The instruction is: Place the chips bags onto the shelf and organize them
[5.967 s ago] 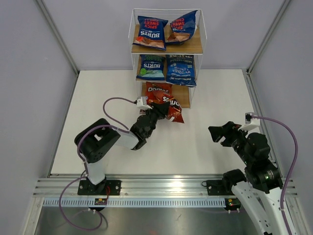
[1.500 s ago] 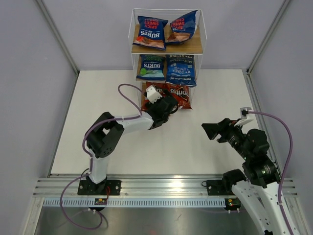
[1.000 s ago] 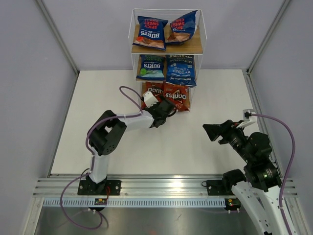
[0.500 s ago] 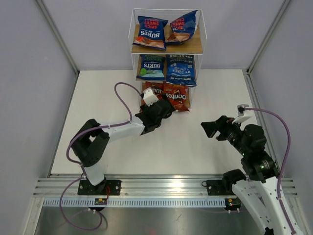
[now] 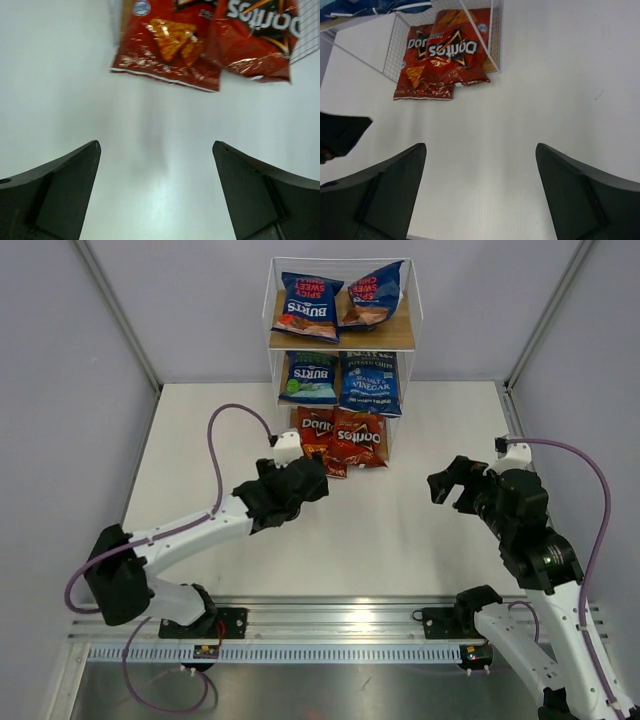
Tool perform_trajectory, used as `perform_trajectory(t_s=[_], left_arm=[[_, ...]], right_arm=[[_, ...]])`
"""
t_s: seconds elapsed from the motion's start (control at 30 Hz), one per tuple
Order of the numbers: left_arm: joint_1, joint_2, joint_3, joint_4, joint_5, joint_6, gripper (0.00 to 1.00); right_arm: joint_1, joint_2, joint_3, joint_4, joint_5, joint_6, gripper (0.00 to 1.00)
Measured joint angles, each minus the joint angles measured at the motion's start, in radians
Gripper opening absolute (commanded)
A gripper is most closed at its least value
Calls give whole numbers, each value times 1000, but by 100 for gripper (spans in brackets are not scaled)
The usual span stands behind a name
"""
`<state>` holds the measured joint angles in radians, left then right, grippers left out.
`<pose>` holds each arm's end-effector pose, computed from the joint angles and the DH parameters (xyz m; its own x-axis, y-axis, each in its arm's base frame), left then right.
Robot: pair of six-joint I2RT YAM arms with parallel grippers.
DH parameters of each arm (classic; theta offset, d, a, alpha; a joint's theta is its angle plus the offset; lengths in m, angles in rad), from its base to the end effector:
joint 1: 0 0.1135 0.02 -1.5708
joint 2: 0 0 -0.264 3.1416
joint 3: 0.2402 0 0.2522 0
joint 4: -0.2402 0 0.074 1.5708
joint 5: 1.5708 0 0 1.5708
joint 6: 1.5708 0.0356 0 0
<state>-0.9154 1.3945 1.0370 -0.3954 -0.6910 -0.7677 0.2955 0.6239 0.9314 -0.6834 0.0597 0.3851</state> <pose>0.1997 -0.2226 0.2745 -0.5273 -0.1922 -0.8277 -0.0538 0.9797 -0.1932 0.1182 0.0338 0.3588 -0.4147 0.2657 -0.8703 -0.0883 0.9401 0.3291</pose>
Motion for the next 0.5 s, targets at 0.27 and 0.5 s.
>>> perform_trajectory(t_s=[0.27, 0.5], left_arm=[[81, -494, -55, -270, -13, 168, 99], [207, -744, -10, -396, -60, 345, 99]], right_arm=[[0, 19, 140, -124, 114, -85, 99], [4, 6, 315, -304, 165, -163, 100]])
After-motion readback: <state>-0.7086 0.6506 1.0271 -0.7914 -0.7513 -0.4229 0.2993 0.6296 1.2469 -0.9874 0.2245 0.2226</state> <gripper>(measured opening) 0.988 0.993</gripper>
